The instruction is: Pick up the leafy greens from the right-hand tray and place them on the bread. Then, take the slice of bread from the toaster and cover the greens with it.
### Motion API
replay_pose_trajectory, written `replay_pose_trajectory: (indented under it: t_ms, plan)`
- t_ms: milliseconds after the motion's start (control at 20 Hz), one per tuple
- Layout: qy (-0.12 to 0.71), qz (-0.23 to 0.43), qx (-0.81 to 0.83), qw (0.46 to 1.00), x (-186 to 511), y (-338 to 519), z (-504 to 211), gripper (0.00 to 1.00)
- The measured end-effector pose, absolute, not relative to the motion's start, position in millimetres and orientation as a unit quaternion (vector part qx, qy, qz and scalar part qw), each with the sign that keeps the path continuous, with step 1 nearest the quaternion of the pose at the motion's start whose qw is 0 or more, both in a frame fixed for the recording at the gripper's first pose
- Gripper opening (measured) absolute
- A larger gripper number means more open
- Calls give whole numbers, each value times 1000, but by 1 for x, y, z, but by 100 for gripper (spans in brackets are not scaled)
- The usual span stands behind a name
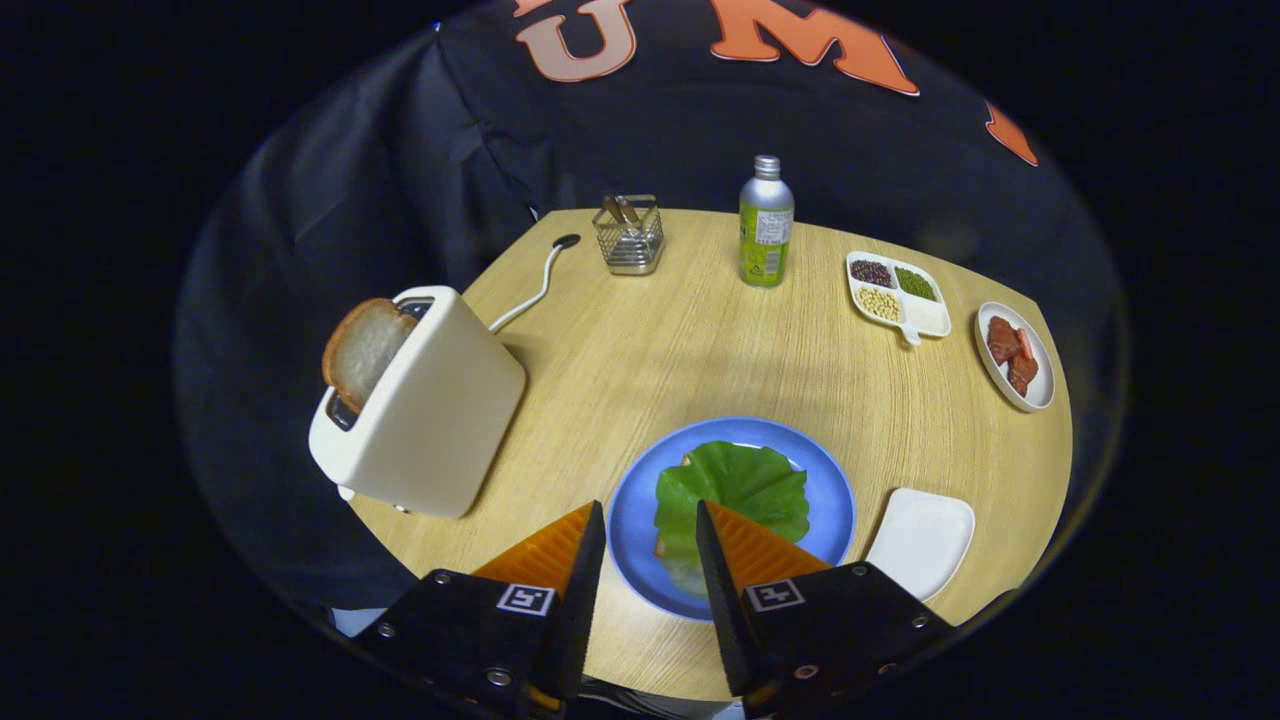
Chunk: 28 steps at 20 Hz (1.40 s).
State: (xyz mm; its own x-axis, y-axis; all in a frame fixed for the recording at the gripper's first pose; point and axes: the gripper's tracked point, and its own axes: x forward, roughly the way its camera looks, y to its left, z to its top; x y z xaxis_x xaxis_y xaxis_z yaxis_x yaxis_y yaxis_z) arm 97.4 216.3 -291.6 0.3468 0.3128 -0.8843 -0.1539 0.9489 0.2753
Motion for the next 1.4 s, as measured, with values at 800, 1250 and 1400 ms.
replay_pose_trajectory:
  t_ms: [800,1250,1400]
  plan:
    - [545,217,96,804,132,364,-197,87]
    - [563,206,96,795,154,416,-201,77]
    - [575,200,88,789,157,428,-215,73]
